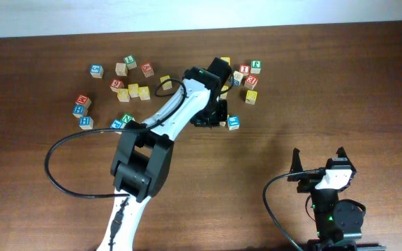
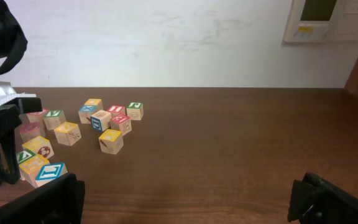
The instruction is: Spell out RSS
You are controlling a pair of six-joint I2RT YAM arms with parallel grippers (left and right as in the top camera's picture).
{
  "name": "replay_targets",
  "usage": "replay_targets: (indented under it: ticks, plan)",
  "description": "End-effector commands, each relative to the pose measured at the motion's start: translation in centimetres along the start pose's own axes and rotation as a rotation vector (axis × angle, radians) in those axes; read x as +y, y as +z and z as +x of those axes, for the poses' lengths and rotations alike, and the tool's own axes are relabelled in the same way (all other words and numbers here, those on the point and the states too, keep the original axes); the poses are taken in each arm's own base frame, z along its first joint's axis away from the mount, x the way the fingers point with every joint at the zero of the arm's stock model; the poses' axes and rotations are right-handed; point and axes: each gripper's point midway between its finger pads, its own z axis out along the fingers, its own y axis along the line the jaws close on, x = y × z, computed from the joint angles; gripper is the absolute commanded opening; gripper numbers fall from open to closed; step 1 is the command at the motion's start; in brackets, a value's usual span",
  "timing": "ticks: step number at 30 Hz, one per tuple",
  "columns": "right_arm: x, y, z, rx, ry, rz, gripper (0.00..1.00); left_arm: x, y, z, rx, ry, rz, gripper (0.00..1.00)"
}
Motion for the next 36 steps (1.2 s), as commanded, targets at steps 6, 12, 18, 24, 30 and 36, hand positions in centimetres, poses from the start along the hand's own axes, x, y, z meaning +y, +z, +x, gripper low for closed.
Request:
replay_targets:
  ticks: [6, 12, 18, 24, 30, 36]
  plan:
    - [0.2, 0.0, 0.3, 0.006, 0.001, -0.012, 0.98, -1.1, 0.2, -0.9, -0.039, -0.035, 0.032, 0.09]
    - [0.2, 0.0, 0.3, 0.006, 0.001, -0.012, 0.98, -2.6, 0.1, -1.8, -0.078, -0.019, 0.087, 0.1]
    - [0.2, 0.0, 0.3, 0.006, 0.001, -0.012, 0.98, -3.6, 0.1, -2.1, -0.105, 0.0, 0.102, 0.11]
    - [0.2, 0.0, 0.3, 0.006, 0.001, -0.012, 0.98, -3.0, -1.3, -0.7, -0.062, 0.002, 0.08, 0.09]
    - [0.2, 0.0, 0.3, 0.006, 0.001, -0.012, 0.98, -4.0, -1.9, 0.4, -0.051, 0.044, 0.077, 0.08]
    - [0.3, 0.0, 0.3, 0.006, 0.001, -0.012, 0.98, -5.8, -1.2, 2.4, -0.027, 0.082, 0.066, 0.07]
